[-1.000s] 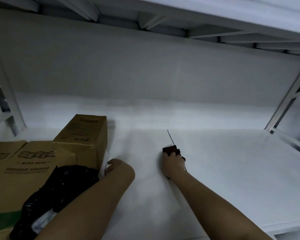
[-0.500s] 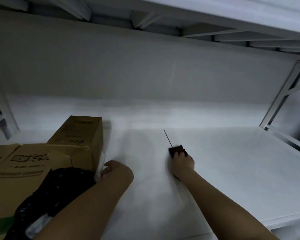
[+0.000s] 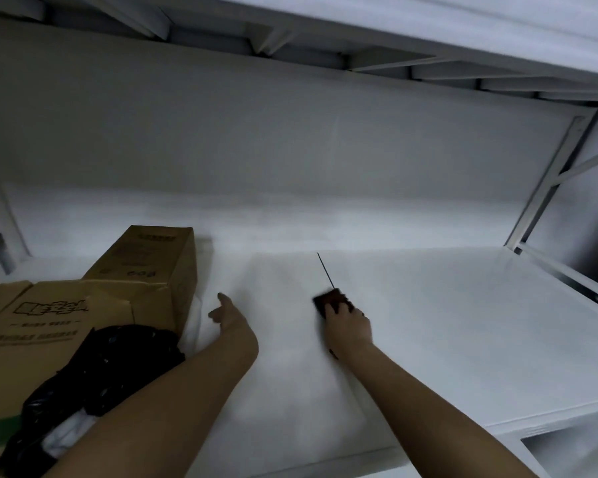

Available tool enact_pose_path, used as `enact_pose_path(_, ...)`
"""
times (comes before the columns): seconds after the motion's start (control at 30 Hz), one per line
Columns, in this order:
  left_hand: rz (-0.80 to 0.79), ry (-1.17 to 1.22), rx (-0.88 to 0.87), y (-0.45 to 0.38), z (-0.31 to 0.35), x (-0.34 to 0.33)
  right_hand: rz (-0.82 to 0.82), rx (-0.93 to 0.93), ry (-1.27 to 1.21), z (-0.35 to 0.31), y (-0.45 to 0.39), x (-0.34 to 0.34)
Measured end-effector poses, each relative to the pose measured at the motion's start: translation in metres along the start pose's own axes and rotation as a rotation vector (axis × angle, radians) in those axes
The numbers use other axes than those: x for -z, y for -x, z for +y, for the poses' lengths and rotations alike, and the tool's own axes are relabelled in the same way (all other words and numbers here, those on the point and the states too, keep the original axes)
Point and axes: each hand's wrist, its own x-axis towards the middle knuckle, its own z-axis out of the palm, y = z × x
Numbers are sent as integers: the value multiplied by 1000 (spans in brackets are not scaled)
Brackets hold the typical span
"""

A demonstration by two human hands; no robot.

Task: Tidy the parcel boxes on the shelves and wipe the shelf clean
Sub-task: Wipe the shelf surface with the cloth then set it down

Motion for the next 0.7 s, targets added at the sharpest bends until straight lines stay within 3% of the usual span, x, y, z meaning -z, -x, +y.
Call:
enact_pose_path(0.17, 132, 196, 35, 20, -6, 12, -9, -102, 6, -15, 17, -6)
enact_pose_path(0.4, 171, 510, 104, 59, -10, 10, 71, 267, -73, -26, 29, 0)
enact_pose_path(0.6, 144, 540, 133, 77, -11, -6, 12, 2, 10, 15, 40, -5)
enact_pose_path(0.7, 132, 536, 133, 79, -10, -8, 147, 10, -35, -7, 49, -3)
